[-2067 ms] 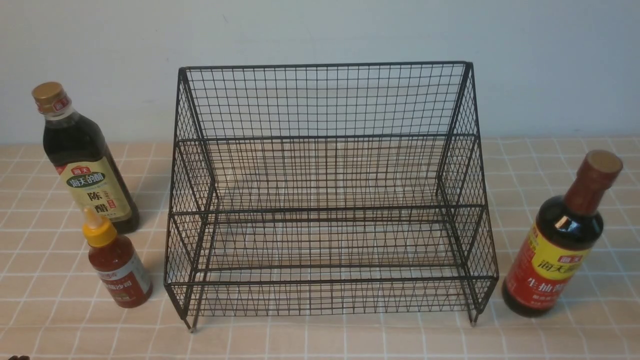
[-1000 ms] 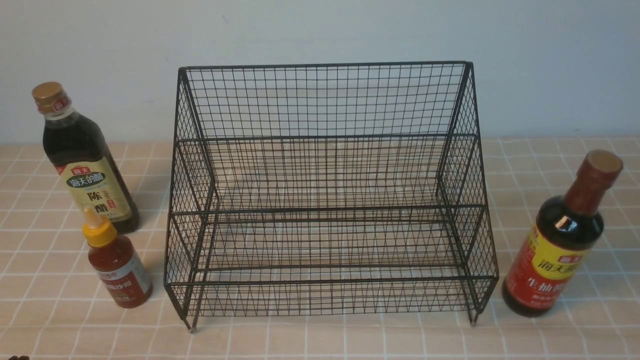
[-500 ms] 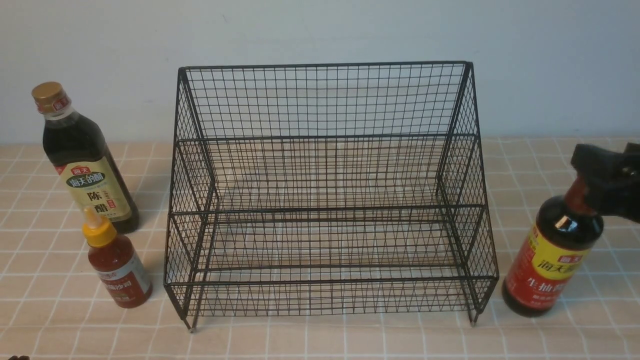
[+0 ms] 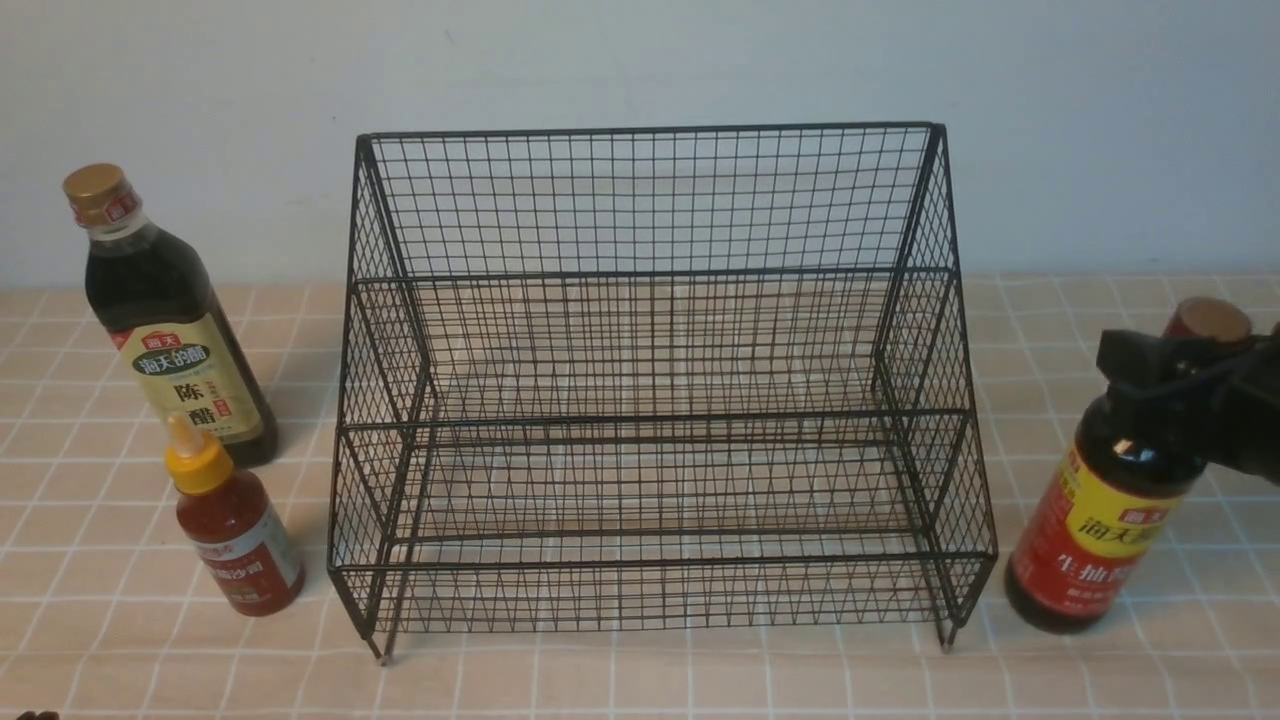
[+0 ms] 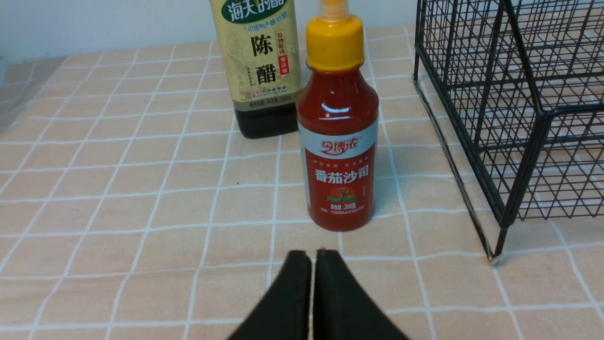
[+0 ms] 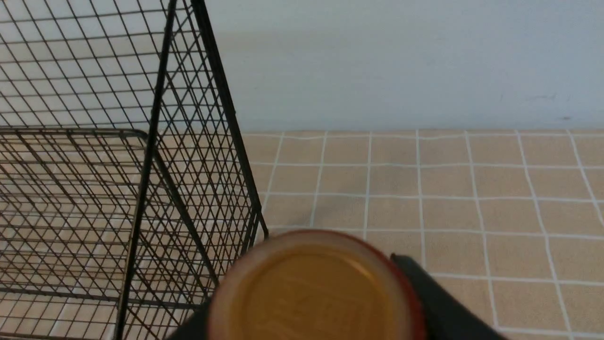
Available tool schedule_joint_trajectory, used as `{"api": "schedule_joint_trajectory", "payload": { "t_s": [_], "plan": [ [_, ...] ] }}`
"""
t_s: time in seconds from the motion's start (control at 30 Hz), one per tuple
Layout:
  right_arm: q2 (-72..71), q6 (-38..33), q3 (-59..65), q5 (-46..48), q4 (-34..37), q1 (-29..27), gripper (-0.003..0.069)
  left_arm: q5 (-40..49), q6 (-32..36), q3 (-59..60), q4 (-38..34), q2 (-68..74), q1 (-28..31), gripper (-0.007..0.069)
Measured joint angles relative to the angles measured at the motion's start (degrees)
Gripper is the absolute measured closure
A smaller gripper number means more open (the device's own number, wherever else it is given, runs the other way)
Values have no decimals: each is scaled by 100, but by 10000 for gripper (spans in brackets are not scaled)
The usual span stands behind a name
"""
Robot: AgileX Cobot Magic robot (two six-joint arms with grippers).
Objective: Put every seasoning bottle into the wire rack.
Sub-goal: Use the right arm to grab the condiment bottle closest to it, then use the right arm to put the condiment bottle back on the shelf
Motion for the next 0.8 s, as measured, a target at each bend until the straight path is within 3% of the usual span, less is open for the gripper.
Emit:
{"api": "schedule_joint_trajectory", "payload": {
  "t_s": [0.13,0.3,0.53,0.8],
  "plan": [
    [-53,-171,-6,46,-34,0,391,0,0,0,0,0,0,631],
    [-376,-165,-265,908,-118,0,391,0,0,0,0,0,0,631],
    [-936,-171,-1708,2268,-420,2,391,0,0,0,0,0,0,631],
    [-971,-414,-3049,2776,-442,525,391,0,0,0,0,0,0,631]
  ]
}}
